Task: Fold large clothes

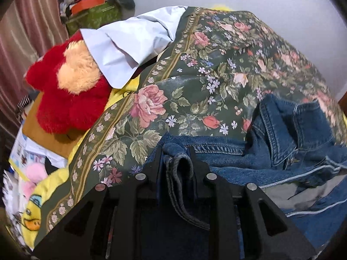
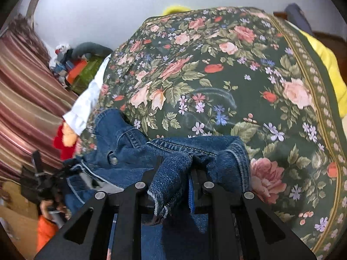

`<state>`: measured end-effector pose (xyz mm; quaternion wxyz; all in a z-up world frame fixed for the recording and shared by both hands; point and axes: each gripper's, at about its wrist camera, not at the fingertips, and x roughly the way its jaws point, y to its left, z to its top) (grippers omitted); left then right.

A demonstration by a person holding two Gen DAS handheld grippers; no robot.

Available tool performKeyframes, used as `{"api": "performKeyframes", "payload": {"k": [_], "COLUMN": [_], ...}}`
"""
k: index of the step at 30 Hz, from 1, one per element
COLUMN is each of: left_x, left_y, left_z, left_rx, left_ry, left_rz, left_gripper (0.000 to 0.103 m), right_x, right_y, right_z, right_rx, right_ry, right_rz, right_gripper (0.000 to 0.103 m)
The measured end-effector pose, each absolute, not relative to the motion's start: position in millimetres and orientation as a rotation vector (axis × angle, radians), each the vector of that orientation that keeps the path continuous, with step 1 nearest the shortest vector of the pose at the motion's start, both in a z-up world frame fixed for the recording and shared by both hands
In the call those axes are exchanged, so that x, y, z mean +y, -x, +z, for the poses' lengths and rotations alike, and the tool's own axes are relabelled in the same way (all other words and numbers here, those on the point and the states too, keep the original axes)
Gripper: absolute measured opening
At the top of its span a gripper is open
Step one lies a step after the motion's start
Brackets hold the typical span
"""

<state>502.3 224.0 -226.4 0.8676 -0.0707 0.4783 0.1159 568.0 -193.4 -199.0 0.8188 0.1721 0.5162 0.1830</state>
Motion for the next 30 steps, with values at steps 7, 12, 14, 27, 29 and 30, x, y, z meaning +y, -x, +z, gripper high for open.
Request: {"api": "performKeyframes", "payload": {"k": [7, 12, 14, 27, 29, 30], "left_x": [213.1, 209.9, 210.9, 195.2, 186.7, 181.2], "left_y": [-506.5, -510.9, -509.7, -451.4, -438.1, -430.8], "left_z": [-229.0, -234.3, -233.9, -133.7, -126.2, -125.9], "left_rx": [1.033, 1.074, 1.079, 0.9, 0.893, 0.899], "left_ry": [0.032, -0.024, -0.012, -0.062, -0.093, -0.109], "left_rz": [0.251, 0.322, 0.323, 0.235, 0.177, 0.142], "left_gripper": [0.025, 0.025, 0.026, 0.056, 0.061, 0.062], "right_x": [-189.5, -205.6, -224.7, -239.3, -222.7, -209.9], "right_y": [-552.3, -547.5, -542.5, -464.5, -451.9, -445.4], "right_z": [-174.7, -155.6, -136.0, -98.6, -104.4, -108.2], "right_rx": [1.08, 1.062, 0.986, 0.927, 0.932, 0.93], "right_ry": [-0.281, -0.329, -0.235, 0.022, 0.034, 0.046], "right_rz": [0.419, 0.406, 0.207, 0.235, 0.294, 0.331], "right_gripper": [0.015, 0.015, 0.015, 0.015, 0.015, 0.015]}}
